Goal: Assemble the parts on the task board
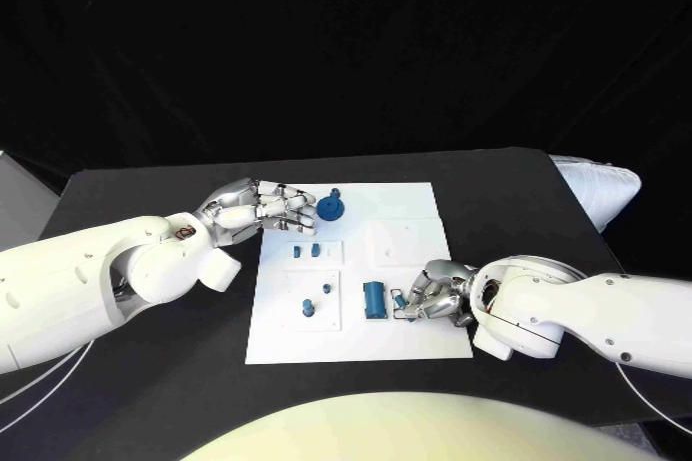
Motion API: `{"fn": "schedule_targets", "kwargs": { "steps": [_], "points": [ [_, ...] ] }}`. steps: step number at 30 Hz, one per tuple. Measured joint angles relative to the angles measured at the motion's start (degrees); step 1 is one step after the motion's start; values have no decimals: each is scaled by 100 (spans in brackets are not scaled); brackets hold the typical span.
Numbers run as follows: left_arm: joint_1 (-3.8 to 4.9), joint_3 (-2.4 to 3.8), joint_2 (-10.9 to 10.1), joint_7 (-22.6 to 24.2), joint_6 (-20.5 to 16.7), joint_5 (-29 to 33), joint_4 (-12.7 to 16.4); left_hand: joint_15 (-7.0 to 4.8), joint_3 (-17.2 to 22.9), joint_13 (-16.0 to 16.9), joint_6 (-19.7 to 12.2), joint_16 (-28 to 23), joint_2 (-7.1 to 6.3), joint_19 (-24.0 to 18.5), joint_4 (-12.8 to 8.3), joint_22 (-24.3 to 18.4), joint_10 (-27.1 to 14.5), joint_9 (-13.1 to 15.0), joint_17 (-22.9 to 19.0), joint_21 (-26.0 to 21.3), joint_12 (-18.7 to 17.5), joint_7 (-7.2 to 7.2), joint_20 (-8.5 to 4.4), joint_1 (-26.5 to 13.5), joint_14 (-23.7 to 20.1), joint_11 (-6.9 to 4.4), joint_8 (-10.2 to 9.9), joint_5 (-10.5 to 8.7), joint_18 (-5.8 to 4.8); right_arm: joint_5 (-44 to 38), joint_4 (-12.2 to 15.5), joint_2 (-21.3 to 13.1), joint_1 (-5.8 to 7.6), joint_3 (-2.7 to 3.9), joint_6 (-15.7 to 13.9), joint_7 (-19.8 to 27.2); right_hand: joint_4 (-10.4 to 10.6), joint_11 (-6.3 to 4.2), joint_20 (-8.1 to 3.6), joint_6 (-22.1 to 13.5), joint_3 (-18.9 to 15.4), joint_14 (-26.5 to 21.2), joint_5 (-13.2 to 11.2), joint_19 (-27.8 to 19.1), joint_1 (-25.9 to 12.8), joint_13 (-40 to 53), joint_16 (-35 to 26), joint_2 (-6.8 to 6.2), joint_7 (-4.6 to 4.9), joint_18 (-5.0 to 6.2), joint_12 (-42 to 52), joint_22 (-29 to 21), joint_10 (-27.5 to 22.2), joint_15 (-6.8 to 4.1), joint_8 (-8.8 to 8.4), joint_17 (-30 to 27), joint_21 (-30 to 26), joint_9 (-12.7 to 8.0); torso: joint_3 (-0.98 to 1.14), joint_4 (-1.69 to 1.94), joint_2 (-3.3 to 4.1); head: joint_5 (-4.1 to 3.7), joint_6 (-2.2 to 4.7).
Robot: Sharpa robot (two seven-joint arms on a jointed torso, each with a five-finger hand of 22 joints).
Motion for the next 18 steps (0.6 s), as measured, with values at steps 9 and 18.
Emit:
{"fn": "schedule_targets", "kwargs": {
  "steps": [9,18],
  "points": [
    [0,0,-4,-23,14,-4,0,0,9,0,0,0,0,0,9,0,-7,0,5,0,0,0,0,0,0,7,0,0,0,3,32,3,-22,-4,-86,19,0,1,0,-1,0,0,0,0,-28,0,0,-20,0,0,0,-1,0,0,-2,-1,0,-30,1,0,-1,6,0],
    [0,0,-6,-80,39,-8,-3,0,16,1,0,0,0,0,16,-6,-21,-5,5,0,0,0,0,0,0,21,0,0,0,22,92,7,-41,-9,-276,72,30,1,0,-4,30,0,0,0,-107,0,0,22,3,0,0,-2,0,0,-4,-1,0,-23,2,-3,-1,-7,0]
  ]
}}
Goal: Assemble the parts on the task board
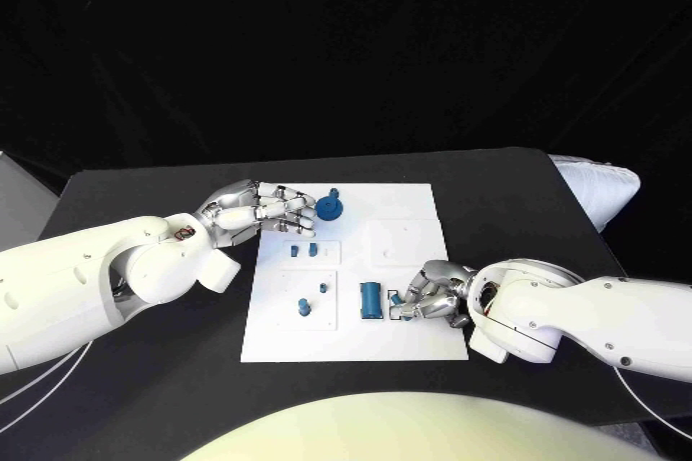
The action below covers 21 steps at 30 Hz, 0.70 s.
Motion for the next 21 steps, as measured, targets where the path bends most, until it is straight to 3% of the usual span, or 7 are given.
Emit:
{"fn": "schedule_targets", "kwargs": {
  "steps": [4,10,14,21],
  "points": [
    [0,0,2,-20,7,-5,-3,0,0,0,0,0,0,0,0,0,0,0,0,0,0,0,0,0,0,0,0,0,0,9,7,0,-2,0,-65,22,0,0,0,0,0,0,0,0,-81,0,0,-18,0,0,0,0,0,0,1,0,0,-3,0,1,1,-2,0],
    [0,0,3,-43,14,-14,-5,0,0,0,0,0,0,0,0,0,0,0,-1,0,0,0,0,0,0,0,0,0,0,22,16,-6,-3,0,-130,57,57,0,0,0,-57,0,-109,0,-341,0,0,-220,0,0,0,-1,0,0,3,0,0,-32,-1,3,1,-1,0],
    [0,0,2,-54,17,-19,-5,0,16,1,0,0,0,0,16,0,0,0,4,0,0,0,0,0,0,0,0,0,0,28,18,-15,-3,2,-145,77,63,0,0,0,-239,0,139,0,-528,0,0,-345,0,0,0,-1,0,0,45,-1,0,-52,-2,3,0,8,0],
    [0,0,2,-63,18,-23,-5,0,16,1,0,0,0,0,16,1,0,0,4,0,0,0,0,0,0,0,0,0,0,31,10,-24,-3,4,-146,106,95,0,1,1,-366,0,104,0,-614,0,0,-431,-1,0,0,3,0,0,45,-1,-23,-76,-2,3,-1,5,0]
  ]
}}
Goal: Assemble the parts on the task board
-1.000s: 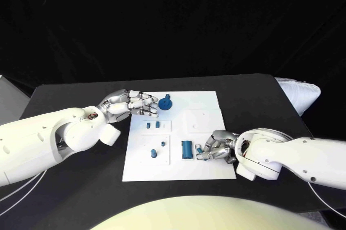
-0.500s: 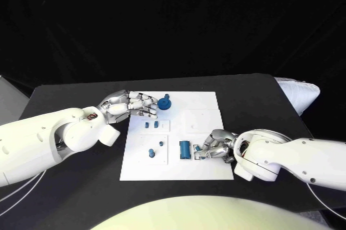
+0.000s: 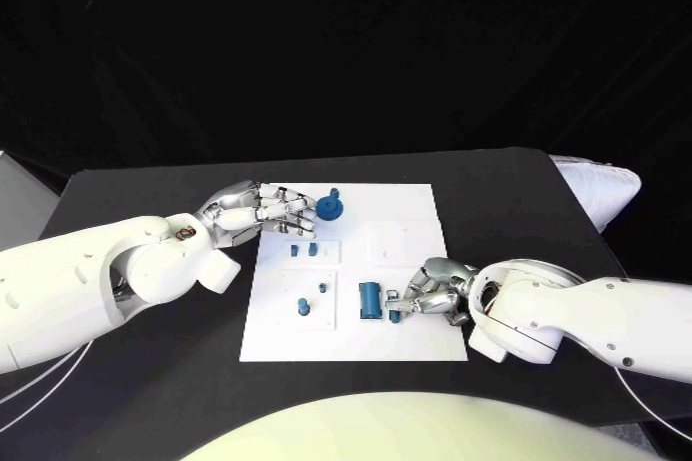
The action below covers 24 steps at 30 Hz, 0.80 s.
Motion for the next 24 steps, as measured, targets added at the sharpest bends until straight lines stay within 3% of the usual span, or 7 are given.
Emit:
{"fn": "schedule_targets", "kwargs": {
  "steps": [6,12,17,24],
  "points": [
    [0,0,-1,-4,0,-3,0,0,0,0,0,0,0,0,0,0,0,0,0,0,0,0,0,0,0,0,0,0,0,0,-5,-6,0,0,2,17,1,0,0,0,-33,0,0,0,0,0,0,0,0,0,0,0,0,0,0,0,0,-1,0,-1,-1,-6,0],
    [0,0,-1,-6,1,-6,0,0,0,0,0,0,0,0,0,1,0,0,-1,0,0,0,0,0,0,0,0,0,0,0,8,-43,0,0,22,53,-194,0,0,0,-100,0,41,0,191,0,0,-33,0,0,0,-1,0,0,25,0,0,-20,1,-1,-1,-7,0],
    [0,0,-3,-9,1,-8,-1,0,0,1,0,0,0,0,0,-4,0,0,-1,0,0,0,0,0,0,0,0,0,0,0,47,-132,0,0,94,124,-341,0,0,0,-197,0,-101,0,359,0,0,-147,0,0,0,-1,0,0,47,0,0,-40,1,-1,-1,-6,0],
    [0,0,-6,-12,1,-11,-1,0,0,1,0,0,0,0,0,-4,0,0,-1,0,0,0,0,0,0,0,0,0,0,4,71,-222,-3,0,251,225,-428,0,0,-1,-334,0,-405,0,473,0,0,-197,0,0,0,-2,0,0,87,0,0,-69,2,-3,-1,4,0]
  ]
}}
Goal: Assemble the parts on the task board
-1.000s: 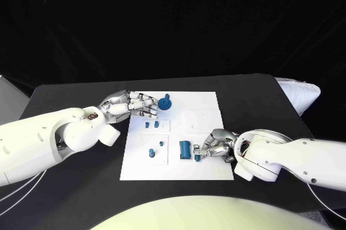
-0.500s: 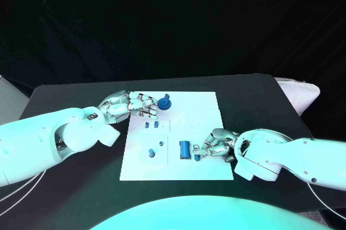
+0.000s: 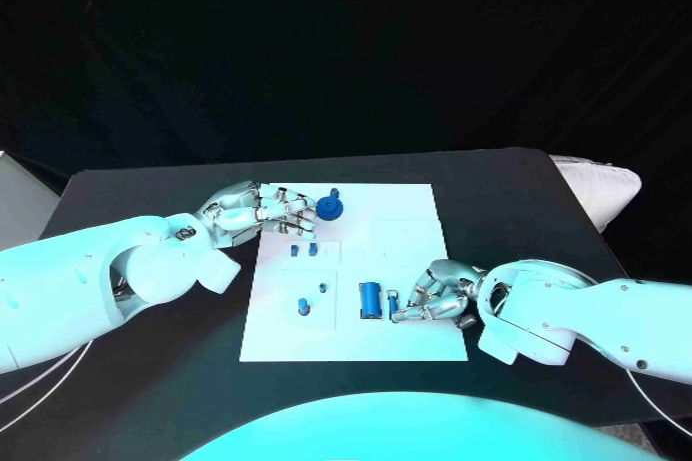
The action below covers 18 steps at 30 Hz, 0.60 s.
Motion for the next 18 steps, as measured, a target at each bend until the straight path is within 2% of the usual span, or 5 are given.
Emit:
{"fn": "schedule_targets", "kwargs": {
  "steps": [4,18],
  "points": [
    [0,0,0,-2,0,-2,0,0,0,0,0,0,0,0,0,0,0,0,0,0,0,0,0,0,0,0,0,0,0,-8,-5,-7,-2,-1,88,30,-61,0,0,0,-60,0,-49,0,90,0,0,-30,0,0,0,0,0,0,2,0,0,-8,2,2,0,1,0],
    [0,0,2,-5,0,-10,2,0,16,0,0,0,0,0,16,1,0,-5,7,-23,0,0,0,0,0,0,0,0,0,-107,-133,139,-35,1,184,37,-61,0,0,0,-61,0,-49,0,195,0,0,76,0,0,0,-2,0,0,2,0,46,-18,1,7,4,1,0]
  ]
}}
